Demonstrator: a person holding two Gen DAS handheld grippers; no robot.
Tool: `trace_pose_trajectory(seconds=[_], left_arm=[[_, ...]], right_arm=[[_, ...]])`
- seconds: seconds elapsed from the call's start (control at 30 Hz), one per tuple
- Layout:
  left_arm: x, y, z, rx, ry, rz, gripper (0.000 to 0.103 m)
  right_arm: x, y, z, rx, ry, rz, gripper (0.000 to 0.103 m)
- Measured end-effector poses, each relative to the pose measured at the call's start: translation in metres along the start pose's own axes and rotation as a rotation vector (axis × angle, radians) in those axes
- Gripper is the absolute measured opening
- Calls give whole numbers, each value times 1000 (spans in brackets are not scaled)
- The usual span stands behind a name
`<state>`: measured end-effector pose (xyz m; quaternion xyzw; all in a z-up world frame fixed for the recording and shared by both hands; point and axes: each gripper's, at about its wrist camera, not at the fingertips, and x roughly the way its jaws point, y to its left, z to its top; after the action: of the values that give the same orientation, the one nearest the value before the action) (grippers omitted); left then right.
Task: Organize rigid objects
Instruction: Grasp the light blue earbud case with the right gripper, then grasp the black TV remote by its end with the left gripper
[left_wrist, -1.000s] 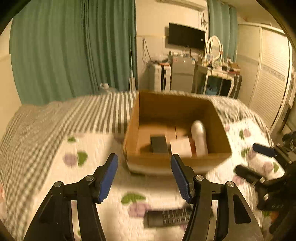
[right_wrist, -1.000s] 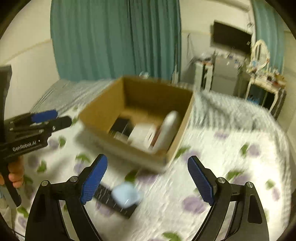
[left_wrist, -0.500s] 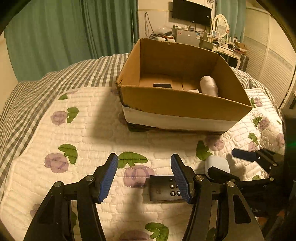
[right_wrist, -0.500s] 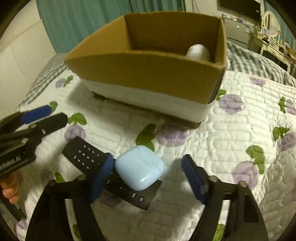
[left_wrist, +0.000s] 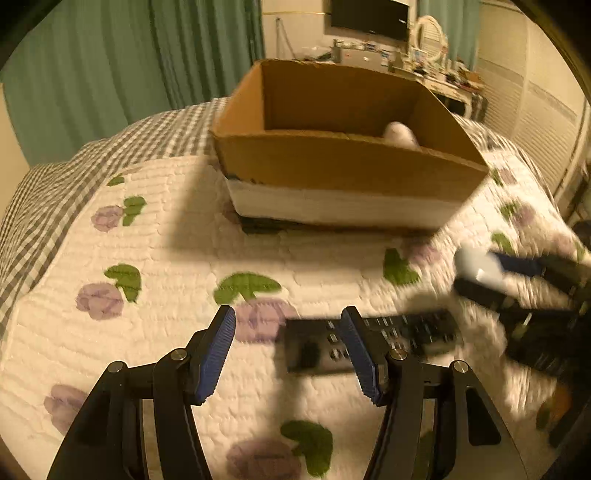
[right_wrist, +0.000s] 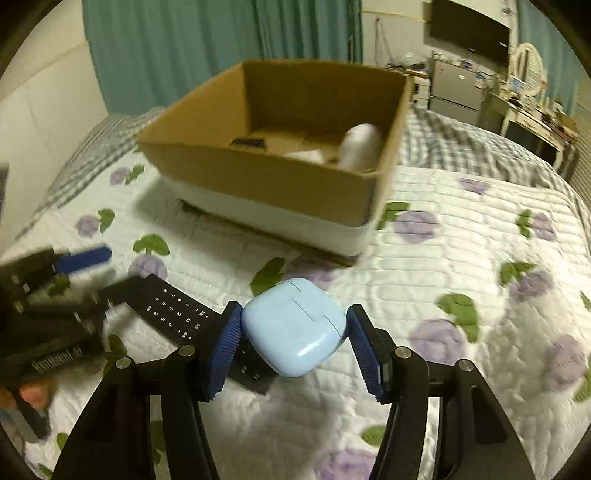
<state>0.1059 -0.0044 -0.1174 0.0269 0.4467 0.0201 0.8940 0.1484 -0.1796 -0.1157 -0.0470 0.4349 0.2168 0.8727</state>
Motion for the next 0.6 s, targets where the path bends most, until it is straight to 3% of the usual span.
trace_pose_trajectory(seconds=[0.13,0.33,0.4,0.6], left_arm=[[-2,-25,-16,105,-1,-11,62],[8,-66,-27,343,-7,17,62],[17,-72,-28,389,16,11,62],[38,-87,-17,493,10,91,62]], right_arm=[[-10,-12,-8,67,12,44,58],[-14,-17,-10,120,16,76,58],[-13,-18,-10,124,22,79,58],[-10,-22,-11,145,37,86,58]])
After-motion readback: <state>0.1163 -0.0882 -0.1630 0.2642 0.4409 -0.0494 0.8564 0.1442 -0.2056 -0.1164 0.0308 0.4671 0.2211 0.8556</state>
